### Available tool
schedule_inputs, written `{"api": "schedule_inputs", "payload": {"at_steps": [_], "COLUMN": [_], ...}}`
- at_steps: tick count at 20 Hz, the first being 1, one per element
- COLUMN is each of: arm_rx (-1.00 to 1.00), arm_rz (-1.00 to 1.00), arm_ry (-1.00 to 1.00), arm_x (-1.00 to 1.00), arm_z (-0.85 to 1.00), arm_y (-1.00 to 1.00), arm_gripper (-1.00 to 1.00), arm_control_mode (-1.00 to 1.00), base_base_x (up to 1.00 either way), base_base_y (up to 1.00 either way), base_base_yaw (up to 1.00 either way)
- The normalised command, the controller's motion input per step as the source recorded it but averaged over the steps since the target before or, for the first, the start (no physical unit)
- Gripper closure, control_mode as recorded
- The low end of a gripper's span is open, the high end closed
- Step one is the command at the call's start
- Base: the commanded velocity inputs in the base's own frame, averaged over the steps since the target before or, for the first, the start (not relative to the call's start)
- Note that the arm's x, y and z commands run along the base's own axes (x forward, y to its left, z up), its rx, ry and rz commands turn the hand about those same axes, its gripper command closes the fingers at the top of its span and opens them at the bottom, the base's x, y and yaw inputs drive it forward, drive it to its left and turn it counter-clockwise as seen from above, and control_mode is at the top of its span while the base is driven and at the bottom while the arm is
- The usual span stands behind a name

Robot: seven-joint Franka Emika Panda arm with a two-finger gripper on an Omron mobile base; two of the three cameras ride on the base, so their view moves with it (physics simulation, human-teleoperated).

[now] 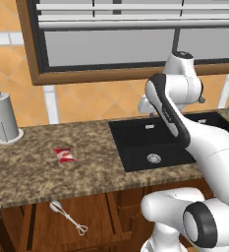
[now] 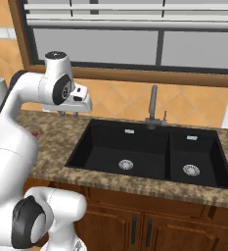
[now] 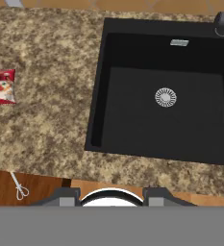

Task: Pick the tongs from the drawer and place it on the counter.

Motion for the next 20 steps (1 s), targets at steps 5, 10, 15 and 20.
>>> {"api": "schedule_inputs", "payload": {"at_steps": [5,10,15,20], "arm_rx": [0.00,0.00,-0.03,-0.09], "arm_rz": [0.04,0.18,0.13,0.14], "arm_ry": [-0.11,-0.09,-0.03,0.00], "arm_x": [-0.42,-1.00,-1.00,-1.00], "arm_z": [0.00,0.00,0.00,0.00], "arm_y": [0.00,0.17,0.36,0.38], "arm_gripper": [-1.00,-1.00,-1.00,-1.00], "arm_control_mode": [-1.00,-1.00,-1.00,-1.00], "base_base_x": [0.00,0.00,0.00,0.00], "base_base_y": [0.00,0.00,0.00,0.00], "base_base_yaw": [0.00,0.00,0.00,0.00]}}
